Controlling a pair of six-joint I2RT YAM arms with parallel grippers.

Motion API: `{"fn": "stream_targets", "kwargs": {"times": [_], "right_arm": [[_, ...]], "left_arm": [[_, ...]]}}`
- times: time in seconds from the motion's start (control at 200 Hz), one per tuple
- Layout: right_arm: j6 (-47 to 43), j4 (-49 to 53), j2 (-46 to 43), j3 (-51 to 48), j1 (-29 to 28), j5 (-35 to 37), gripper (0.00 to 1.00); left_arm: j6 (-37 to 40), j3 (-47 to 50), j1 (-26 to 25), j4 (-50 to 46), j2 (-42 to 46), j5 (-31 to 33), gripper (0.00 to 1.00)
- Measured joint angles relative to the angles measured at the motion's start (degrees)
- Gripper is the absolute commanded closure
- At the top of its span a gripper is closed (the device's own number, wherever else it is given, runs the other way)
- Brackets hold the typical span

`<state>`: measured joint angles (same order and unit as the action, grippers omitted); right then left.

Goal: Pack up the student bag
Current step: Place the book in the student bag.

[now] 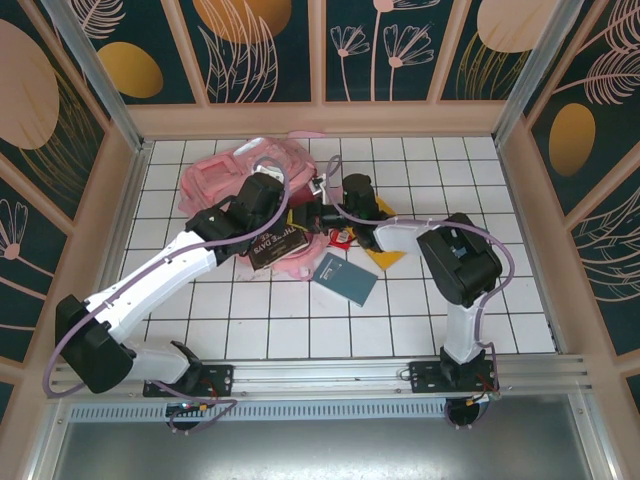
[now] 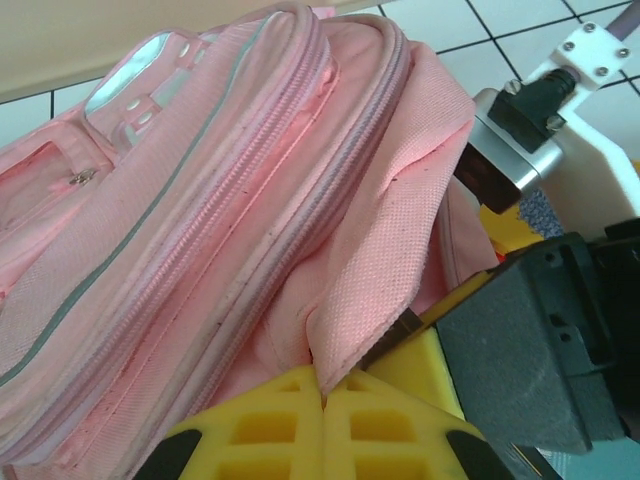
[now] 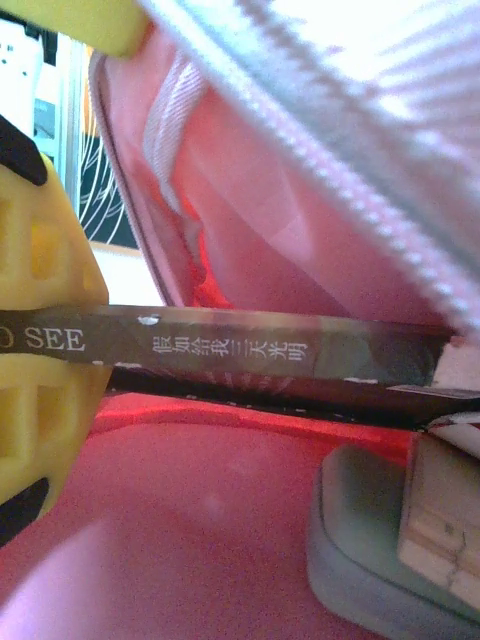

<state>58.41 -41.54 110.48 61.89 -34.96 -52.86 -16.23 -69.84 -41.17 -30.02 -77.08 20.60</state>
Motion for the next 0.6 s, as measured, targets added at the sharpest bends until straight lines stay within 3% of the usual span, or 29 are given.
{"fn": "stream_targets", "kwargs": {"times": [0.27,0.601], "right_arm": [[6.9,-6.3,5.7,5.2,1.4,-0.1,1.0],[16.1,-14.0,11.4,7.3,1.0,4.9,1.0]], "left_arm": [[0.2,0.4,0.0,0.2,1.3,-1.4,1.0],[0.6,0.5,0.4,0.2,1.6,-2.7,1.0]]}}
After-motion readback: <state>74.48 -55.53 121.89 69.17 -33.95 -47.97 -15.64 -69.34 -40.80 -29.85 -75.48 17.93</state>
